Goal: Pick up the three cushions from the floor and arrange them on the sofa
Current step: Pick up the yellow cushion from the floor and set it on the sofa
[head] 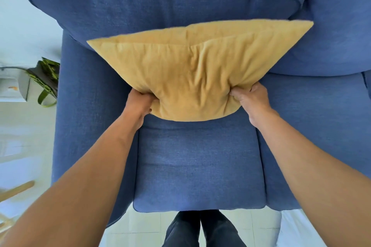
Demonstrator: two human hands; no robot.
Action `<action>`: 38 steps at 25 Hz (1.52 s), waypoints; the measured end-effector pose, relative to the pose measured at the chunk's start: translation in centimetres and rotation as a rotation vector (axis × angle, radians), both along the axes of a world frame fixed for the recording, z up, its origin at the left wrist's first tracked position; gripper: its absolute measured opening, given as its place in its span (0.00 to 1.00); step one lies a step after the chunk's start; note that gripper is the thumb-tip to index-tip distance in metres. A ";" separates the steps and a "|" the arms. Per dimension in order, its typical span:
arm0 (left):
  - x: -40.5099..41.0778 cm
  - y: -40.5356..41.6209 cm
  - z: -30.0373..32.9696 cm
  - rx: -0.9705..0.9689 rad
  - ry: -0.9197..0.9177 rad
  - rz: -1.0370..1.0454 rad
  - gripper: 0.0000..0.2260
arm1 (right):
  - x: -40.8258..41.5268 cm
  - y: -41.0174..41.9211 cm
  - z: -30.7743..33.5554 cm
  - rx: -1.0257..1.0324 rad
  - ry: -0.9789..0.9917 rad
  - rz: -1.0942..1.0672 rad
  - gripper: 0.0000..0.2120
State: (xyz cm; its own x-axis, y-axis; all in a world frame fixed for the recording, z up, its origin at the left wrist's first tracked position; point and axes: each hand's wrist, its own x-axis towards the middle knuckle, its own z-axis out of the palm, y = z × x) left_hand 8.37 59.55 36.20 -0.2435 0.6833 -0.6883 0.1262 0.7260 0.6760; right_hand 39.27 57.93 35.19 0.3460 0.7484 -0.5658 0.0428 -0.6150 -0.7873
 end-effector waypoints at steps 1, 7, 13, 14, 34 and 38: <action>0.3 0.0 -0.2 -0.044 0.012 -0.016 0.22 | -0.1 -0.1 -0.1 -0.054 -0.002 0.007 0.13; -0.5 0.8 0.3 0.005 0.038 0.005 0.18 | 0.7 0.5 0.9 0.019 -0.082 -0.011 0.16; -0.6 -0.4 0.7 -0.042 0.063 -0.117 0.27 | 0.8 -1.0 0.7 -0.147 -0.031 0.095 0.23; -1.1 0.0 1.4 0.008 0.056 -0.078 0.26 | 1.1 -0.7 1.2 -0.120 -0.032 0.072 0.21; -4.5 7.1 8.1 0.433 0.146 0.259 0.03 | 4.0 7.9 8.9 0.152 -0.116 -0.164 0.08; -4.5 5.0 8.8 0.422 0.306 0.349 0.22 | 4.5 5.9 10.0 0.121 -0.185 -0.131 0.17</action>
